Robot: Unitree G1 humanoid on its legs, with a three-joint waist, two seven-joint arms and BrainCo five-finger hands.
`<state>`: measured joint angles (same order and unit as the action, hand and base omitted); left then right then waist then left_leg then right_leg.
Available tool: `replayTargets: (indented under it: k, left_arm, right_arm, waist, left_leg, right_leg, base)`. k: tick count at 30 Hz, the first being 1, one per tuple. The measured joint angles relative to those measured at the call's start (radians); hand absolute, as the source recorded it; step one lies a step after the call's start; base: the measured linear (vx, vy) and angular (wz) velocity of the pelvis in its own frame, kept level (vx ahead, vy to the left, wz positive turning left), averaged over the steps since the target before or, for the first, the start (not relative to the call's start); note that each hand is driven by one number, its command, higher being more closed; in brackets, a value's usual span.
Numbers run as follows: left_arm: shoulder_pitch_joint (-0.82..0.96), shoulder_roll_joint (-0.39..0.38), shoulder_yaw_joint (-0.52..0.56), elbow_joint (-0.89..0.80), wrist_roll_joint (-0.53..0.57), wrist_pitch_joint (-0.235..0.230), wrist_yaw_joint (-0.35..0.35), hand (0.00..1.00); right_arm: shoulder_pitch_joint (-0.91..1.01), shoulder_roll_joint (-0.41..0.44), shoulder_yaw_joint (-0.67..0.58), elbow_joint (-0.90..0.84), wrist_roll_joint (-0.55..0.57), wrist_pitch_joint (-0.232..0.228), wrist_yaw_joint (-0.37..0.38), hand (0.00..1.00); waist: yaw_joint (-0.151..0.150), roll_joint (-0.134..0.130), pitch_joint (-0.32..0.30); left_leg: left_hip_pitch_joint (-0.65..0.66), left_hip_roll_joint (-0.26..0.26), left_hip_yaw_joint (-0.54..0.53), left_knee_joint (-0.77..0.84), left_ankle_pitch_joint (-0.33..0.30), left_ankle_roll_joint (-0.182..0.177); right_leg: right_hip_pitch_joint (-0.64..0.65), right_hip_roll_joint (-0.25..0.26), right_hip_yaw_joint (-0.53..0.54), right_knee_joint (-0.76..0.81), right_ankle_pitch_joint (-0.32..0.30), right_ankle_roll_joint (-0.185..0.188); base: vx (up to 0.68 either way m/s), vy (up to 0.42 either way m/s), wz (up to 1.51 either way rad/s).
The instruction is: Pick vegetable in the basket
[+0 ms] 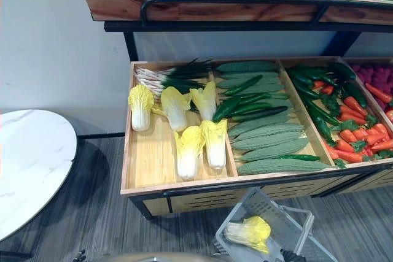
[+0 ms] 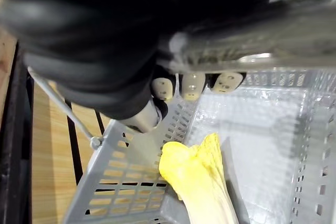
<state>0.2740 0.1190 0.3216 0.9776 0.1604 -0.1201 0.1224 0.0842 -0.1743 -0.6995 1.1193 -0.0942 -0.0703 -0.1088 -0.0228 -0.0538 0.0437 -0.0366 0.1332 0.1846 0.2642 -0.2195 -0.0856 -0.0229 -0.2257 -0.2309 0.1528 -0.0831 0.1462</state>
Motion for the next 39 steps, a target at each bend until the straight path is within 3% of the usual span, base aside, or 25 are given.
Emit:
replayTargets:
  k: [2,4,7,8,9,11,13,16,18,19,20,21,22,23,27,29,30,31,32,33,35,37,39]
  left_arm:
    - [0.000,0.003,-0.005,0.002,0.000,-0.001,-0.010,0.00]
    - [-0.016,0.013,-0.017,0.016,0.000,-0.001,-0.012,0.00]
    - [-0.061,0.036,-0.022,0.017,0.000,-0.002,-0.010,0.00]
    - [-0.077,0.043,-0.022,0.016,0.001,-0.002,-0.010,0.00]
    - [-0.084,0.043,-0.031,0.008,0.010,-0.005,-0.010,0.00]
    - [-0.080,0.043,-0.052,-0.015,0.020,-0.006,-0.014,0.00]
    - [-0.072,0.046,-0.076,-0.022,0.019,-0.007,-0.018,0.00]
    - [-0.068,0.048,-0.094,-0.020,0.019,-0.004,-0.019,0.00]
    - [-0.066,0.048,-0.102,-0.018,0.019,-0.003,-0.020,0.00]
    - [-0.074,0.042,-0.100,-0.011,0.018,-0.002,-0.019,0.00]
    - [-0.075,0.015,-0.111,0.001,0.017,-0.003,-0.020,0.00]
    - [-0.074,0.004,-0.115,0.003,0.017,-0.004,-0.019,0.00]
    - [-0.081,0.004,-0.122,0.002,0.014,-0.008,-0.018,0.00]
    - [-0.095,0.005,-0.119,0.005,0.010,-0.007,-0.016,0.00]
    - [-0.111,-0.026,-0.120,0.027,-0.001,-0.002,-0.011,0.00]
    - [-0.102,-0.029,-0.119,0.024,-0.002,-0.003,-0.008,0.00]
    - [-0.090,-0.030,-0.117,0.022,-0.002,-0.003,-0.005,0.00]
    - [-0.079,-0.035,-0.115,0.019,-0.004,-0.004,-0.003,0.00]
    - [-0.071,-0.043,-0.112,0.015,-0.030,-0.007,0.003,0.00]
    - [-0.069,-0.053,-0.107,0.016,-0.040,-0.007,0.011,0.00]
    - [-0.069,-0.059,-0.098,0.015,-0.041,-0.010,0.012,0.00]
    - [-0.067,-0.056,-0.081,0.014,-0.041,-0.010,0.010,0.00]
    - [-0.069,-0.046,-0.078,0.006,-0.042,-0.012,0.010,0.00]
  right_arm:
    - [0.006,0.000,-0.002,-0.002,0.022,-0.001,-0.003,1.00]
    - [0.003,0.008,0.000,-0.008,0.031,-0.005,-0.002,1.00]
    - [0.009,0.051,0.002,-0.052,0.033,-0.008,-0.001,1.00]
    - [0.011,0.067,0.004,-0.069,0.034,-0.015,0.002,1.00]
    - [0.008,0.081,0.015,-0.091,0.034,-0.025,0.006,1.00]
    - [0.013,0.072,0.016,-0.101,0.035,-0.025,0.002,1.00]
    - [0.015,0.052,0.042,-0.100,0.033,-0.030,-0.009,1.00]
    - [-0.017,0.035,0.091,-0.081,0.021,-0.029,-0.002,1.00]
    - [-0.037,0.040,0.124,-0.076,0.012,-0.026,0.009,1.00]
    - [-0.049,0.035,0.132,-0.072,0.000,-0.025,0.010,1.00]
    - [-0.053,0.016,0.145,-0.061,-0.014,-0.025,0.006,1.00]
    - [-0.064,0.008,0.159,-0.048,-0.014,-0.024,0.005,1.00]
    - [-0.074,0.007,0.182,-0.029,-0.015,-0.022,0.005,1.00]
    - [-0.084,0.004,0.203,-0.009,-0.016,-0.021,0.004,1.00]
    - [-0.062,-0.014,0.238,-0.007,-0.015,-0.018,-0.018,1.00]
    - [-0.034,-0.028,0.249,-0.007,-0.015,-0.018,-0.023,1.00]
    - [-0.034,-0.041,0.282,-0.007,-0.015,-0.021,-0.027,1.00]
    - [-0.041,-0.043,0.303,-0.009,-0.015,-0.024,-0.028,1.00]
    - [-0.051,-0.048,0.317,-0.009,-0.015,-0.026,-0.027,1.00]
    - [-0.064,-0.048,0.324,-0.008,-0.014,-0.027,-0.023,1.00]
    - [-0.069,-0.042,0.326,-0.008,-0.014,-0.034,-0.016,1.00]
    - [-0.066,-0.023,0.330,-0.008,-0.014,-0.038,-0.013,1.00]
    - [-0.061,-0.022,0.336,-0.008,-0.013,-0.040,-0.012,1.00]
  waist:
    - [0.000,0.003,0.013]
    - [0.004,0.005,0.043]
    - [0.011,0.013,0.070]
    - [0.010,0.017,0.082]
    - [0.015,0.017,0.091]
    - [0.005,0.017,0.091]
    - [0.016,0.017,0.091]
    - [0.029,0.009,0.088]
    - [0.029,0.003,0.084]
    - [0.034,0.018,0.082]
    - [0.034,0.053,0.068]
    - [0.039,0.068,0.060]
    - [0.041,0.046,0.062]
    - [0.044,0.026,0.072]
    - [0.021,0.068,0.092]
    - [0.022,0.065,0.093]
    - [0.029,0.061,0.094]
    - [0.029,0.060,0.095]
    - [0.032,0.060,0.095]
    - [0.047,0.059,0.096]
    - [0.056,0.062,0.097]
    - [0.057,0.060,0.096]
    - [0.054,0.044,0.101]
  left_leg:
    - [-0.027,0.032,0.014,0.146,-0.088,0.009]
    - [-0.029,0.053,0.053,0.194,-0.119,0.021]
    - [-0.031,0.080,0.139,0.190,-0.122,0.039]
    - [-0.032,0.090,0.182,0.171,-0.108,0.066]
    - [-0.030,0.096,0.245,0.133,-0.084,0.098]
    - [-0.012,0.083,0.312,0.078,-0.052,0.122]
    - [0.021,0.073,0.395,0.015,-0.014,0.136]
    - [0.026,0.070,0.527,-0.009,0.009,0.139]
    - [0.021,0.082,0.615,0.020,0.011,0.138]
    - [0.019,0.109,0.668,0.047,0.015,0.132]
    - [-0.003,0.145,0.691,0.046,0.019,0.124]
    - [-0.009,0.162,0.722,0.042,0.027,0.119]
    - [-0.009,0.165,0.795,0.068,0.028,0.119]
    - [-0.012,0.180,0.839,0.100,0.028,0.119]
    - [0.017,0.323,0.873,0.196,0.058,0.082]
    - [0.040,0.352,0.805,0.246,0.106,0.075]
    - [0.028,0.346,0.665,0.276,0.153,0.068]
    - [-0.001,0.311,0.521,0.277,0.151,0.050]
    - [-0.013,0.242,0.362,0.242,0.129,0.018]
    - [-0.010,0.129,0.151,0.155,0.094,-0.020]
    - [0.000,0.057,0.020,0.077,0.087,-0.023]
    - [0.042,0.025,-0.079,0.024,0.059,-0.048]
    - [0.038,0.006,-0.110,0.002,0.048,-0.036]
  right_leg:
    - [-0.010,0.005,0.031,0.081,-0.021,0.022]
    - [-0.059,0.015,0.097,0.167,0.002,0.020]
    - [-0.151,0.040,0.161,0.171,0.158,0.017]
    - [-0.146,0.050,0.157,0.080,0.247,0.024]
    - [-0.155,0.032,0.087,0.097,0.256,-0.010]
    - [-0.155,-0.038,-0.070,0.328,0.136,-0.079]
    - [-0.094,-0.086,-0.152,0.476,0.085,-0.120]
    - [-0.010,-0.128,-0.181,0.517,0.080,-0.121]
    - [0.049,-0.147,-0.202,0.469,0.101,-0.101]
    - [0.066,-0.111,-0.232,0.356,0.055,-0.068]
    - [0.070,-0.070,-0.281,0.238,0.053,-0.064]
    - [0.074,-0.070,-0.310,0.220,0.017,-0.050]
    - [0.059,-0.100,-0.365,0.202,-0.052,-0.004]
    - [0.055,-0.094,-0.390,0.155,-0.099,0.006]
    - [0.101,0.057,-0.346,-0.007,-0.076,-0.035]
    - [0.118,0.077,-0.285,-0.027,-0.078,-0.045]
    - [0.121,0.079,-0.226,-0.041,-0.067,-0.061]
    - [0.121,0.078,-0.182,-0.046,-0.057,-0.065]
    - [0.102,0.073,-0.132,-0.046,-0.045,-0.070]
    - [0.073,0.069,-0.050,-0.046,-0.025,-0.073]
    - [0.055,0.081,0.011,-0.049,-0.010,-0.069]
    - [0.044,0.105,0.064,-0.072,0.011,-0.052]
    - [0.045,0.094,0.088,-0.127,0.056,-0.038]
  base:
    - [0.04,0.143,-0.41]
    - [-0.04,0.167,-0.66]
    - [-0.11,0.173,-0.88]
    - [-0.19,0.224,-0.98]
    - [-0.21,0.210,-0.94]
    - [-0.20,0.181,-0.74]
    - [-0.15,0.175,-1.04]
    - [-0.18,-0.016,-1.45]
    - [-0.16,-0.169,-1.53]
    - [-0.15,-0.237,-1.65]
    - [-0.14,-0.249,-1.66]
    - [-0.14,-0.275,-1.54]
    - [-0.11,-0.314,-1.42]
    - [-0.11,-0.422,-1.65]
    - [-0.07,-0.302,-0.82]
    - [-0.10,-0.221,-0.89]
    - [-0.11,-0.202,-1.17]
    - [-0.08,-0.096,-1.45]
    - [-0.04,0.036,-1.78]
    - [-0.02,0.095,-1.64]
    - [-0.01,0.109,-1.26]
    - [0.01,0.140,-0.78]
    - [-0.03,0.125,-0.34]
